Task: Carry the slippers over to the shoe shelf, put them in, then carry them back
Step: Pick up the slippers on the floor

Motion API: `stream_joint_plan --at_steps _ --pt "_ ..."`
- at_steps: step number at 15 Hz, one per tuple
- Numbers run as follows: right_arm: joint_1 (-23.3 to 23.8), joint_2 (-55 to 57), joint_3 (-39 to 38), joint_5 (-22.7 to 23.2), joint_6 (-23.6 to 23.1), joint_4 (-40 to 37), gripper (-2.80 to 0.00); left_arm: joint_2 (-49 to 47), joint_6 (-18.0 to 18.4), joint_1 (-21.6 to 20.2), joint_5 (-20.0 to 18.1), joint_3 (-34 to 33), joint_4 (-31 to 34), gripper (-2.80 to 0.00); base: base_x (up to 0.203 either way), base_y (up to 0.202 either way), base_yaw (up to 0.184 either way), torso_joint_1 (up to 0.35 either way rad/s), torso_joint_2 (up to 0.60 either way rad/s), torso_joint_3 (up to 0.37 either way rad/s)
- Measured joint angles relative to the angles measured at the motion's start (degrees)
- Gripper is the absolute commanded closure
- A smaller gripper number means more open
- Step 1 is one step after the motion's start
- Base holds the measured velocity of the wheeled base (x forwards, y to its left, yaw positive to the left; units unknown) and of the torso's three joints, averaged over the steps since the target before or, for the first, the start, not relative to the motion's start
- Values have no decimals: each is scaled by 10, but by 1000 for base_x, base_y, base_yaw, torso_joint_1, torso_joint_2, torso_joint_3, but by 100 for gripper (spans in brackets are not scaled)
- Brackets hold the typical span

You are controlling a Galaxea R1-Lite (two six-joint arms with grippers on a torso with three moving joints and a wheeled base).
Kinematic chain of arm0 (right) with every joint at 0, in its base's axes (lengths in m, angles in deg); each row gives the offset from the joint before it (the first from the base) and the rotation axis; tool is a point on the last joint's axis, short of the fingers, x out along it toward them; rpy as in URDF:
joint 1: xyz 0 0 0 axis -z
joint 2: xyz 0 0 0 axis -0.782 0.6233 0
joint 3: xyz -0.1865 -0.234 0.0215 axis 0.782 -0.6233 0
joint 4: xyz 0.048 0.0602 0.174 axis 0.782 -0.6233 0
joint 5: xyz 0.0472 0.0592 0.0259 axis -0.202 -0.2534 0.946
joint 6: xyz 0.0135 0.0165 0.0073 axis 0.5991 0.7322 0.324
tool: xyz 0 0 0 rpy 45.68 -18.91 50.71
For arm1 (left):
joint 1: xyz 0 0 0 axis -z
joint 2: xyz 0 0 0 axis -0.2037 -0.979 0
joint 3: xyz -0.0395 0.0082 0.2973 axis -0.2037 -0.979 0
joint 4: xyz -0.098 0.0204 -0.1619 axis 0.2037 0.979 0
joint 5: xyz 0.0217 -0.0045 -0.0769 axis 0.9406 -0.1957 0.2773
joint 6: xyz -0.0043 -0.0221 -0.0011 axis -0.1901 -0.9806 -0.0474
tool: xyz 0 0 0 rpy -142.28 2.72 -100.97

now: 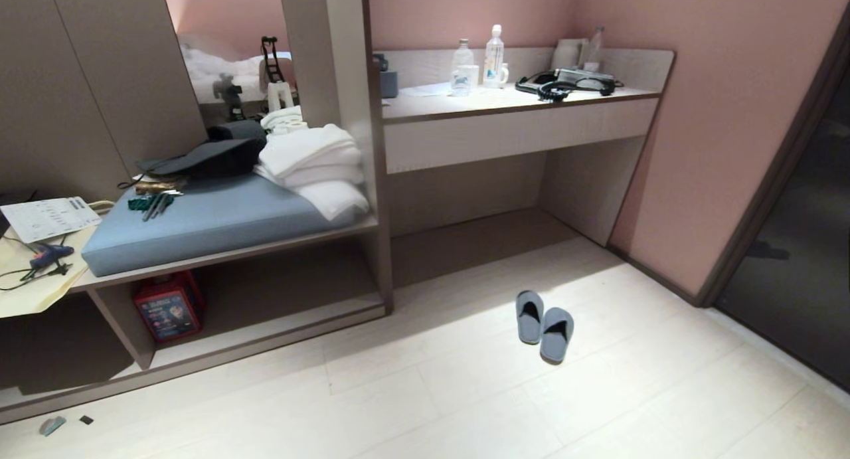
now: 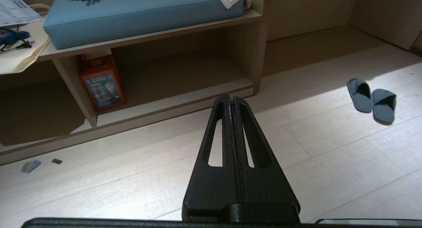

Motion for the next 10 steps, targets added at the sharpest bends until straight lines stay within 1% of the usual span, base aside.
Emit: stream_joint_plan --at_steps 10 --pt "0 0 0 0 0 0 0 0 0 0 0 0 0 0 196 0 0 4 3 5"
